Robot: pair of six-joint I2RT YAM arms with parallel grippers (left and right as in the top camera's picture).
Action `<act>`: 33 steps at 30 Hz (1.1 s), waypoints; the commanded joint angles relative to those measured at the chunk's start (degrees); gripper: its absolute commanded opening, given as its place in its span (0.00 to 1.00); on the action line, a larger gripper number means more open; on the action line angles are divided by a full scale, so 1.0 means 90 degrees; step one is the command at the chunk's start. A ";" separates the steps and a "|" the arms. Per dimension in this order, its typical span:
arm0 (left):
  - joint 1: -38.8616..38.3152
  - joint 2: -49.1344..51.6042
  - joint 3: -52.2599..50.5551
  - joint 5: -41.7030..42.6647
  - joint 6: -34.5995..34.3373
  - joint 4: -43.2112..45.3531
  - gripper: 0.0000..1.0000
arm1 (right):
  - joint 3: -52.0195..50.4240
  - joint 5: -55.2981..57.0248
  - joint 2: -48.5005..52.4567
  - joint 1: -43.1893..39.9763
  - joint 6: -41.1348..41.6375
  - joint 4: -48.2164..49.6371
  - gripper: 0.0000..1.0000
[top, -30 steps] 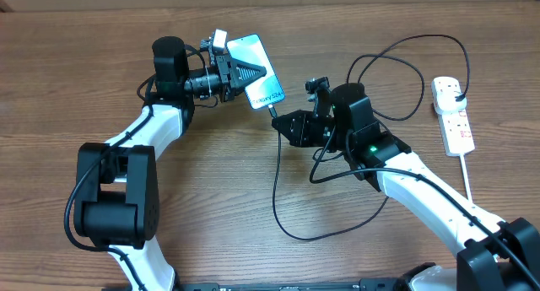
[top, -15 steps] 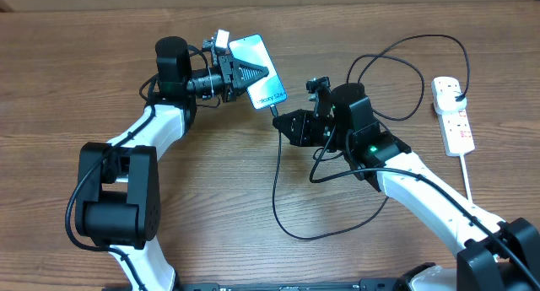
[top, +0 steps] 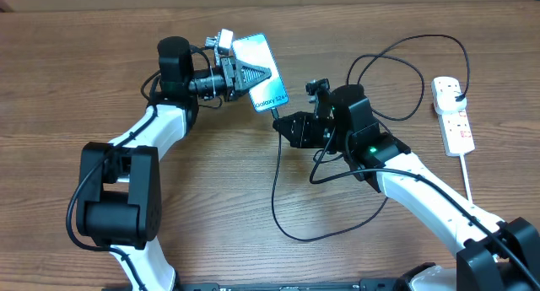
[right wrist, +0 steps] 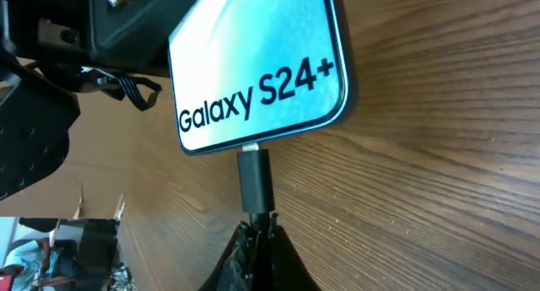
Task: Plug charger to phone and switch on socket
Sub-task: 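Push the plug up into the phone's charging port with the right gripper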
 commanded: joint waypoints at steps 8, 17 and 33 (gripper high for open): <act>-0.0304 -0.0044 0.0138 0.1154 0.0721 0.0022 0.04 | 0.0027 0.0192 -0.0017 0.0010 0.0022 0.0160 0.04; -0.0306 -0.0044 0.0138 0.1525 0.0937 0.0024 0.04 | 0.0027 0.0192 -0.0017 0.0012 0.0015 0.0160 0.04; -0.0294 -0.0044 0.0136 0.2312 0.1290 0.0019 0.04 | 0.0100 0.0187 -0.0019 0.0005 -0.0226 0.0066 0.04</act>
